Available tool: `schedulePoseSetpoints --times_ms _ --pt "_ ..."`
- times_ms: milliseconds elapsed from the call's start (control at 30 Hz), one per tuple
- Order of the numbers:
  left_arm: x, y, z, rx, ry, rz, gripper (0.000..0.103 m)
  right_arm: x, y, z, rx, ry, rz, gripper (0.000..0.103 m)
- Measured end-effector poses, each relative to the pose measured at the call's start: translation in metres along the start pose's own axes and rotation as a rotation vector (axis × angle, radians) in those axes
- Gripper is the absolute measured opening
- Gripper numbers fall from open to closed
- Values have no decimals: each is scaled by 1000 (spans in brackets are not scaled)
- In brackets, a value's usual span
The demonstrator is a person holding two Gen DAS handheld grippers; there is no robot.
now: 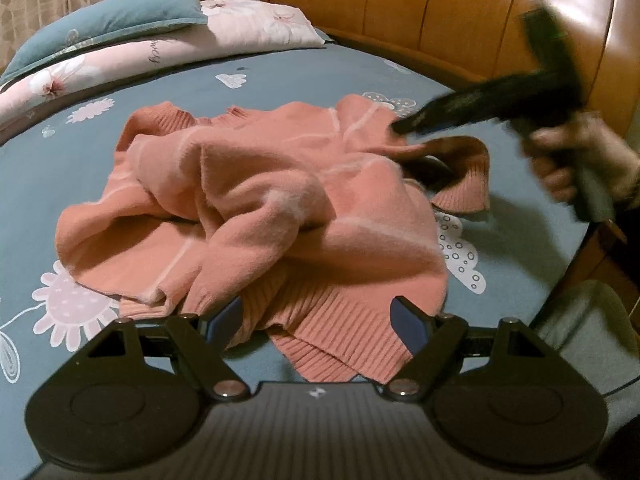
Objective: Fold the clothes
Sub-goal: 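Pull the sleeve outward with the right gripper to straighten it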
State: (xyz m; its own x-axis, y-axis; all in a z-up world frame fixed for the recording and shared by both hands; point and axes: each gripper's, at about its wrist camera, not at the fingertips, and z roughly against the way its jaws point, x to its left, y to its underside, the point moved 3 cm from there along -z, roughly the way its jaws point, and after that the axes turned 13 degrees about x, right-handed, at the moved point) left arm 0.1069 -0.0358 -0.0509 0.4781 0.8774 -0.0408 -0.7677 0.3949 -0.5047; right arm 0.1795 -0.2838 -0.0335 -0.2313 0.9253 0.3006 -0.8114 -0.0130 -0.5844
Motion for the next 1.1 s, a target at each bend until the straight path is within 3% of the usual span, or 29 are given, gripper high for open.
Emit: schedulePoseSetpoints --times_ms 67,133,233,333,533,600,767,833,867,967,1100 --pt "-5 -2 -3 2 12 -1 81 -20 6 28 -67 -13 -43 55" --pt "-10 -3 -6 4 25 -5 81 -47 13 44 -97 69 -93 55" --pt "-19 -5 -10 8 42 -16 81 -84 28 39 -68 199 -182 55" --pt "-24 -7 -12 17 46 -26 81 -100 46 13 -17 188 -250 55" --pt "-27 -8 -13 33 32 -33 81 -73 61 -33 10 162 -237 56" --pt "-25 -8 -13 36 25 -27 81 -62 59 -42 11 160 -206 64" --pt "-21 -5 -18 53 18 -14 81 -46 55 -56 18 197 -129 66" --pt "-21 -5 -20 58 18 -15 81 -45 55 -57 19 200 -115 52" --pt "-21 -5 -20 59 19 -16 81 -46 55 -55 24 191 -112 38" --pt "-21 -5 -20 57 21 -17 81 -51 55 -42 32 169 -101 24" --pt "-20 -7 -21 52 22 -17 81 -64 43 -12 17 259 -57 17"
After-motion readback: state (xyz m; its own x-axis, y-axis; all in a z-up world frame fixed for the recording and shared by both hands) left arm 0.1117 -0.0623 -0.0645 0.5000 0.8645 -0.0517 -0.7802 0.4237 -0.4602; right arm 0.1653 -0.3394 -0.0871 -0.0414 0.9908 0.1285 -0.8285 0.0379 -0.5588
